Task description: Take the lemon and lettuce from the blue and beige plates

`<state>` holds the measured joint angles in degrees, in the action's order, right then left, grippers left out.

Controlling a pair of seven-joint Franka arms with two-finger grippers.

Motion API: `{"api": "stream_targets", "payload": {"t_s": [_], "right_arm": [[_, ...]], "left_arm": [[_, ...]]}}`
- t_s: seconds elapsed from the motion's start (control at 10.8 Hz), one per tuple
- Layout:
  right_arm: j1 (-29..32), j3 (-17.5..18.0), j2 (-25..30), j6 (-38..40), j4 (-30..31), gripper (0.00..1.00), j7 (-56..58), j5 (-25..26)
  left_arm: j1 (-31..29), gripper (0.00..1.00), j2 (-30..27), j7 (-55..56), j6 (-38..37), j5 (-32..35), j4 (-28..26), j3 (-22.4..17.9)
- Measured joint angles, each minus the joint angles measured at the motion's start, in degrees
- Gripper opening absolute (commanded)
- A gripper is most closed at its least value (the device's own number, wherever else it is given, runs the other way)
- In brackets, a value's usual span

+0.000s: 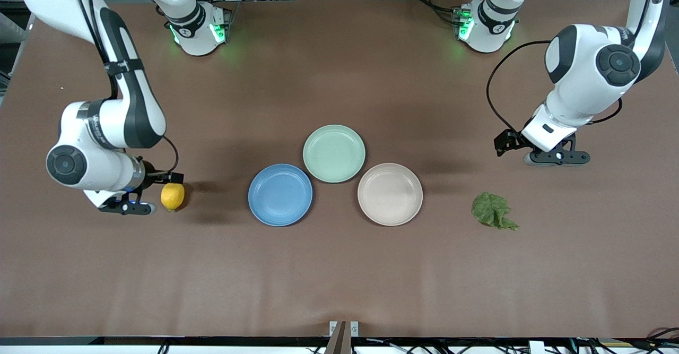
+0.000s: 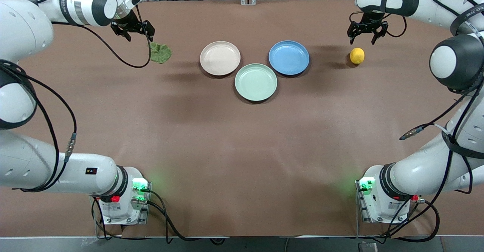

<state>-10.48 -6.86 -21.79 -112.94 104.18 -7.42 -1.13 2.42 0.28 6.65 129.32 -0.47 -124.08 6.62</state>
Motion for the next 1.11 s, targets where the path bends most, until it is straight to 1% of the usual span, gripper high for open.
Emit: {"api": "stream_targets", "payload": {"t_s": [0.19,0.28,0.56,1.11], "right_arm": [[-0.4,0.0,2.5,0.0,2.7,1.00,0.0,0.0],[-0.4,0.0,3.7,0.0,3.8,1.00,0.0,0.0],[-0.4,0.0,8.0,2.0,6.9,1.00,0.0,0.0],[-0.4,0.0,16.1,11.6,7.5,1.00,0.0,0.0]], "left_arm": [[-0.1,1.00,-1.4,0.0,-0.9,0.0,0.9,0.0],[-0.1,1.00,-2.2,-0.2,-3.3,0.0,2.3,0.0],[-0.1,1.00,-3.2,-0.7,-12.9,0.0,10.1,0.0],[-0.1,1.00,-3.3,-0.7,-22.1,0.0,22.5,0.0]]}}
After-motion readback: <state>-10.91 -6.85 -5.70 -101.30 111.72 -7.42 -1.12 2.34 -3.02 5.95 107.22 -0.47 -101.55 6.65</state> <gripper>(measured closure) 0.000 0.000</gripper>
